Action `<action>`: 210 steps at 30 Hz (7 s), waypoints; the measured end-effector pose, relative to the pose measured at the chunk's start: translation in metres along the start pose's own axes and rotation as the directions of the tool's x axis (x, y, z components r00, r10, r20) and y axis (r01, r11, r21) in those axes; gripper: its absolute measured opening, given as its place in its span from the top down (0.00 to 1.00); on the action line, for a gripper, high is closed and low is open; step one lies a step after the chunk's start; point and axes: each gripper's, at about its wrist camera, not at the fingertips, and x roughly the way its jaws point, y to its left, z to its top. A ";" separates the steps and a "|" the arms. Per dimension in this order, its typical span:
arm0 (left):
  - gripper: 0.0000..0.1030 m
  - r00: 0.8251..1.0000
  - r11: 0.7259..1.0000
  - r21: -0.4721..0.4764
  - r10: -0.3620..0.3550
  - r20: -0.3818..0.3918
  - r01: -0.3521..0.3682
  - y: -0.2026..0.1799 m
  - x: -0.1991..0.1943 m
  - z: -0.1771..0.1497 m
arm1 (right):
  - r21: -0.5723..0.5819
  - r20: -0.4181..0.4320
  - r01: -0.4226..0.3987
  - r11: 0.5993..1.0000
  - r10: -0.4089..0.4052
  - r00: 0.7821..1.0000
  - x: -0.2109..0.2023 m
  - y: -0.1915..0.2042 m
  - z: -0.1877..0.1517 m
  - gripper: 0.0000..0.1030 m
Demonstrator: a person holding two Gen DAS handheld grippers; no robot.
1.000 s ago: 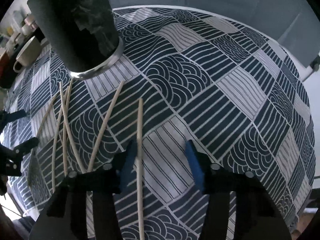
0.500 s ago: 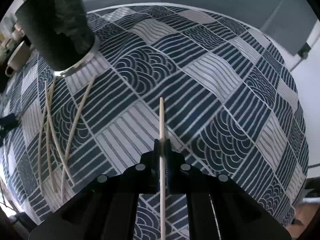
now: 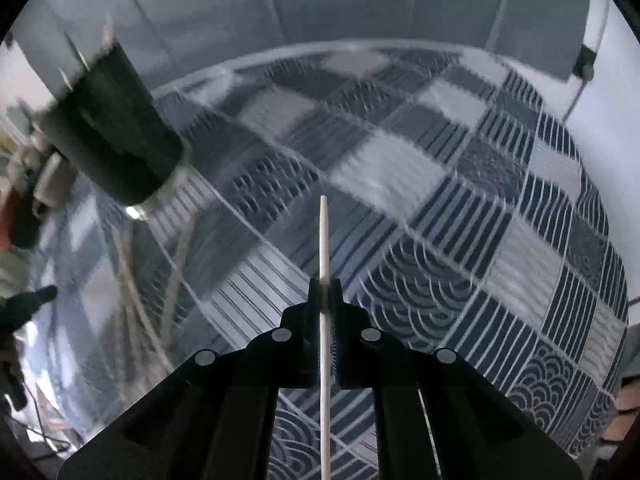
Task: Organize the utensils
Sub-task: 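Lift both held sticks and carry them over the black holder, then open both grippers to drop the sticks into the holder, then lower both open tools to the remaining sticks beside the holder, then close the right gripper on a stick while the left gripper grasps one, then carry both held sticks up over the black holder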
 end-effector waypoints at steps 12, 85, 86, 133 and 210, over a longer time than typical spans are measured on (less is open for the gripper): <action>0.95 0.963 0.997 -0.001 -0.072 0.260 0.075 -0.021 -0.080 0.083 | -0.150 0.309 -0.120 0.981 0.162 0.937 -0.103 0.069 0.078 0.95; 0.06 0.763 0.993 -0.056 -0.044 0.645 0.105 -0.077 -0.093 0.129 | -0.030 0.444 -0.267 0.963 0.252 0.860 -0.058 0.102 0.157 0.15; 0.06 0.772 0.993 -0.068 -0.032 0.635 0.097 -0.073 -0.092 0.126 | -0.025 0.439 -0.264 0.964 0.248 0.864 -0.058 0.100 0.154 0.15; 0.06 0.996 0.965 0.262 -0.029 0.080 0.007 -0.134 0.051 0.002 | -0.360 -0.002 -0.091 0.929 0.097 0.995 0.033 0.106 -0.036 0.16; 0.95 0.992 0.998 0.006 -0.068 0.109 0.068 -0.067 -0.044 0.099 | -0.031 0.136 -0.428 0.903 0.428 0.893 -0.053 0.038 0.031 0.96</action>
